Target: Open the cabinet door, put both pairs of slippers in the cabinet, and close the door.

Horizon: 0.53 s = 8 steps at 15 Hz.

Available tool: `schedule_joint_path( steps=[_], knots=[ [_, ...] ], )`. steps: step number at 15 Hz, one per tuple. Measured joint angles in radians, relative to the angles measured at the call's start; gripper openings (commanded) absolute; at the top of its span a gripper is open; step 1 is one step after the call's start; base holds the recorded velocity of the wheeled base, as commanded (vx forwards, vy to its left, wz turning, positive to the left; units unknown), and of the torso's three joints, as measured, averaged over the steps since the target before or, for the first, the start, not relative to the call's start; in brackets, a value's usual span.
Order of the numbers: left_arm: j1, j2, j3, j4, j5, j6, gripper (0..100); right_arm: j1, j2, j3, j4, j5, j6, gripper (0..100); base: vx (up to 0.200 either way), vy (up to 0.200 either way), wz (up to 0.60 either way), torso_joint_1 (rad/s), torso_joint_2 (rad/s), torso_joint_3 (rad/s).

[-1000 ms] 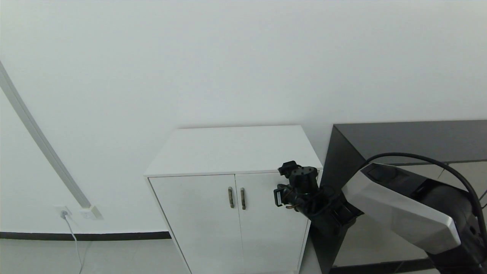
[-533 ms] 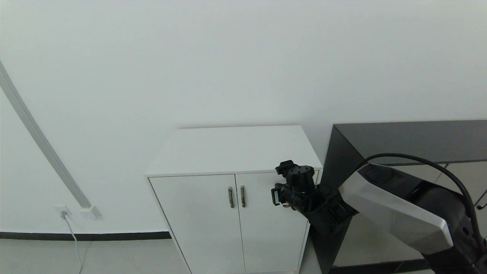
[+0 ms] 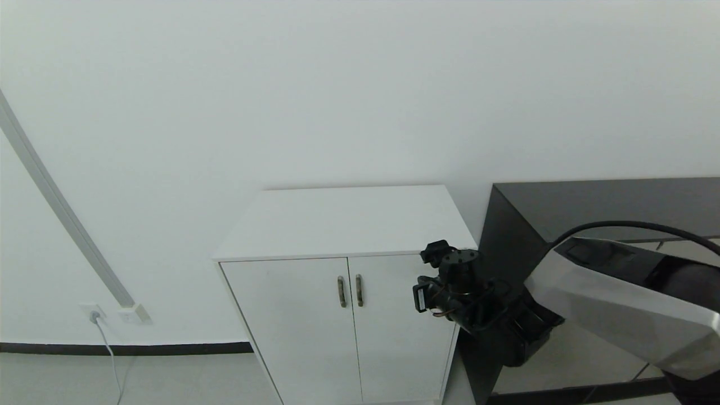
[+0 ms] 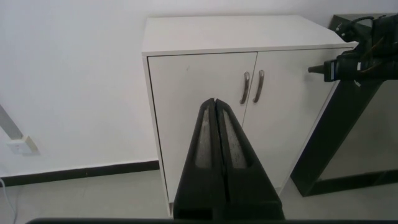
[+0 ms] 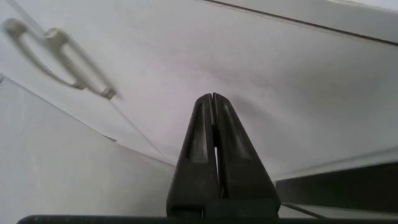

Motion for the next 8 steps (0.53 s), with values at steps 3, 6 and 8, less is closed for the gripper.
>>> schedule_joint_path(
  steps=[3,6,8],
  knots=[
    [0.0,0.0,0.0,0.0,0.0,0.0,0,-0.014,-0.143,0.226,-0.086,-0.055,-0.001,0,0.0,0.0,0.0,0.0,0.0,0.0],
    [0.0,0.0,0.0,0.0,0.0,0.001,0,-0.035,-0.326,0.428,-0.109,-0.129,-0.003,0,0.0,0.0,0.0,0.0,0.0,0.0],
    [0.0,0.0,0.0,0.0,-0.001,0.001,0,-0.057,-0.445,0.543,-0.111,-0.16,-0.008,0,0.0,0.0,0.0,0.0,0.0,0.0]
  ],
)
